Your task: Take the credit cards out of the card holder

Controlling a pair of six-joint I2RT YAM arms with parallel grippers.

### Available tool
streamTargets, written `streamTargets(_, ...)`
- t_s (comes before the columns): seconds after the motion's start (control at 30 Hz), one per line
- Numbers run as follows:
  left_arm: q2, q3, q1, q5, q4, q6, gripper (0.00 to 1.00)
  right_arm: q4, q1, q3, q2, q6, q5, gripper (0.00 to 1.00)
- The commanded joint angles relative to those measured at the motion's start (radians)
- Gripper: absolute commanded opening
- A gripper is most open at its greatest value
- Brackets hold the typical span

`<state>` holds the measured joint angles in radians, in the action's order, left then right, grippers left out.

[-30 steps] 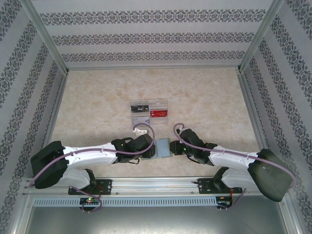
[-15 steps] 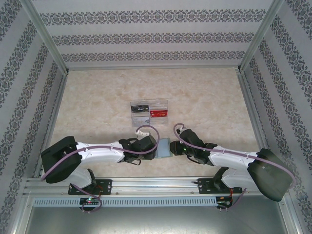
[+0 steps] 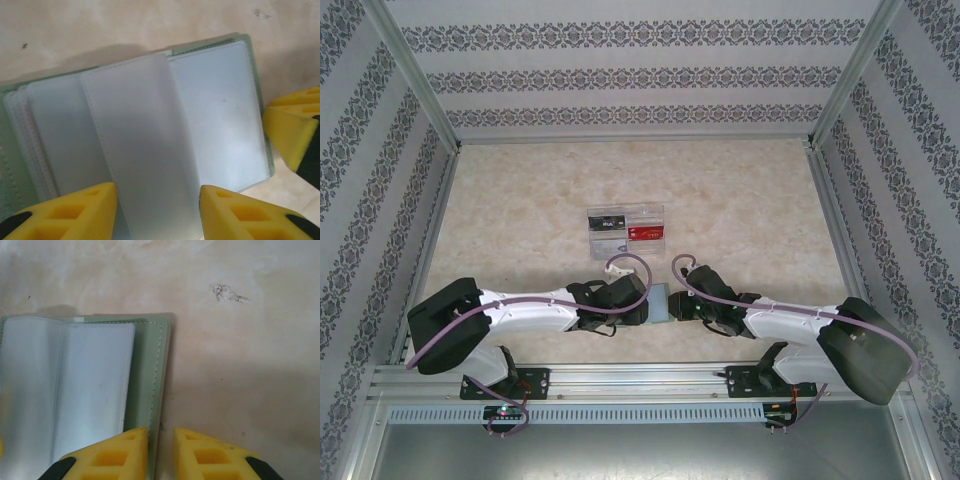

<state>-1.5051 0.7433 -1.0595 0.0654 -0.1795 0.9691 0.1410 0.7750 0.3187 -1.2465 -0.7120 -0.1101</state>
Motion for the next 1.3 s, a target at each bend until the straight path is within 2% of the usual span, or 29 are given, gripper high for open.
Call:
streamTargets(0.0,-0.019,0.028,-0.010,-0.027,0.047,-0.026,0.49,0.006,0.010,0.012,-0.021,-0.009,-0.018,0.22)
streamTargets(0.3,-0.069,0.104,-0.013,-0.078,0.075,-0.053,0.49,0.002,0.009,0.009,-0.013,-0.009,-0.011,0.23)
streamTargets(0.53,-0.037,0.154,-0.032,-0.072,0.040,-0.075,0.49,0.000,0.005,0.000,0.006,-0.010,0.000,0.23)
streamTargets(0.73,0.034,0.121,-0.025,0.045,-0.069,-0.059,0.48,0.006,0.004,0.005,-0.010,-0.011,-0.008,0.23)
streamTargets(0.87,0.083,0.056,0.012,0.084,-0.122,-0.006,0.47,0.006,0.005,0.006,-0.011,-0.011,-0.009,0.23)
streamTargets(1.03,0.104,-0.031,0.051,0.067,-0.086,0.041,0.47,0.008,0.005,0.006,-0.015,-0.011,-0.011,0.23)
streamTargets(1.27,0.064,-0.047,0.056,0.045,-0.048,0.045,0.47,0.008,0.005,0.008,-0.019,-0.011,-0.011,0.23)
